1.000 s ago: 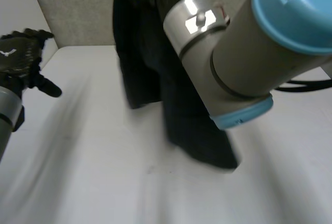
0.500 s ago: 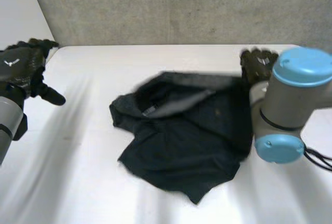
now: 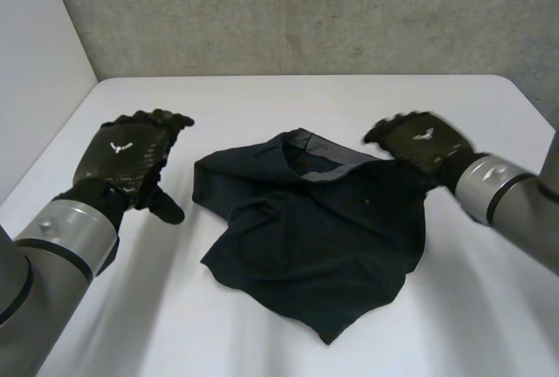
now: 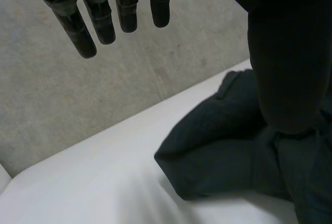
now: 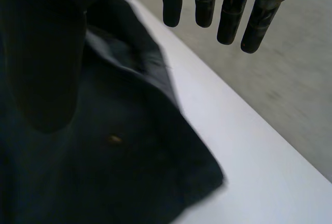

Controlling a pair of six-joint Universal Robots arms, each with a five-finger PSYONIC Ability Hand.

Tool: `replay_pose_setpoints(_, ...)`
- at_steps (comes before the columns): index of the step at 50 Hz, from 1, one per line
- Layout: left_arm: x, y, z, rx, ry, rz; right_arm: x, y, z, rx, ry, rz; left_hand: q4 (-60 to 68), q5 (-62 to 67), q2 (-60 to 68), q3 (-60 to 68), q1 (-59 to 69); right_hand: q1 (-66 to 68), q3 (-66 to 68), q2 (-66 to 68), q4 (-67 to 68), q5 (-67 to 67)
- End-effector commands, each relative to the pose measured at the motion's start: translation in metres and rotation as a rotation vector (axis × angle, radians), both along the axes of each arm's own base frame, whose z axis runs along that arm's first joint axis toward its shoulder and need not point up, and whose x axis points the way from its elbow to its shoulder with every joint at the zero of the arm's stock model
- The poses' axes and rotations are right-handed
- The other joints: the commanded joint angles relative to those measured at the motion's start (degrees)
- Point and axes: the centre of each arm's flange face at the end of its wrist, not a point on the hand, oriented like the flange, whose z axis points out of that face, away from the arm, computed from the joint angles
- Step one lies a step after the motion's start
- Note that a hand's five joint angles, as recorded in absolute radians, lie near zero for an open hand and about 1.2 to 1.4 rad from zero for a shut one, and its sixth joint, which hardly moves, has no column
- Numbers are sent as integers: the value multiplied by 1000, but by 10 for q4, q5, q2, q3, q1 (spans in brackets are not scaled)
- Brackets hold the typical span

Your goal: Fold the shorts.

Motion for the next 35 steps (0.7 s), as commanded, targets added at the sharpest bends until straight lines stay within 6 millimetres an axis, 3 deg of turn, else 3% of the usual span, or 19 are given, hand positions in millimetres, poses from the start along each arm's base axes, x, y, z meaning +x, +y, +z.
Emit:
replay_pose_setpoints(1, -5, 13, -14, 39, -44, -32, 55, 15, -19, -40, -37, 228, 24, 25, 23, 21, 27, 53, 38, 41, 35, 32)
replay_pose_setpoints(7, -2, 21, -28, 83, -63, -21, 83, -2, -23, -123, -123, 227, 24, 25, 23, 21, 27, 51, 36, 39, 34, 30)
replay_pose_setpoints(12, 1, 22, -34, 100, -74, 4, 111, -17, -45, -161, -177, 253, 24, 25, 23, 21, 27, 54, 39, 43, 37, 33)
replay_pose_setpoints(16, 2, 21, -39, 116, -82, 10, 120, -27, -60, -170, -180, 262, 20, 22, 20, 18, 24, 116, 101, 105, 99, 95)
replay_pose_setpoints(18, 2, 21, -40, 121, -85, 12, 125, -30, -64, -175, -181, 272, 20, 22, 20, 18, 24, 215, 200, 204, 198, 194)
replay_pose_setpoints(20, 2, 21, -43, 129, -89, 11, 130, -38, -67, -199, -195, 274, 20, 22, 20, 18, 24, 454, 439, 442, 436, 433)
replay_pose_setpoints(21, 2, 21, -44, 132, -91, 11, 134, -44, -67, -229, -205, 273, 20, 22, 20, 18, 24, 656, 641, 645, 639, 635)
replay_pose_setpoints(24, 1, 21, -47, 143, -97, 8, 141, -59, -60, -305, -236, 262, 20, 22, 20, 18, 24, 681, 666, 670, 664, 660)
replay_pose_setpoints(26, 0, 21, -49, 149, -101, 2, 143, -69, -53, -352, -254, 239, 20, 22, 20, 18, 24, 681, 666, 670, 664, 660)
replay_pose_setpoints(30, -5, 27, -49, 151, -104, -32, 142, -108, -33, -501, -303, 52, 20, 22, 20, 18, 24, 681, 666, 670, 664, 660)
replay_pose_setpoints(32, -12, 36, -50, 148, -111, -71, 125, -138, -21, -583, -308, -94, 20, 22, 20, 18, 24, 681, 666, 670, 664, 660)
replay_pose_setpoints(35, -22, 46, -52, 149, -119, -123, 107, -161, -20, -639, -268, -188, 20, 22, 20, 18, 24, 629, 613, 617, 611, 608)
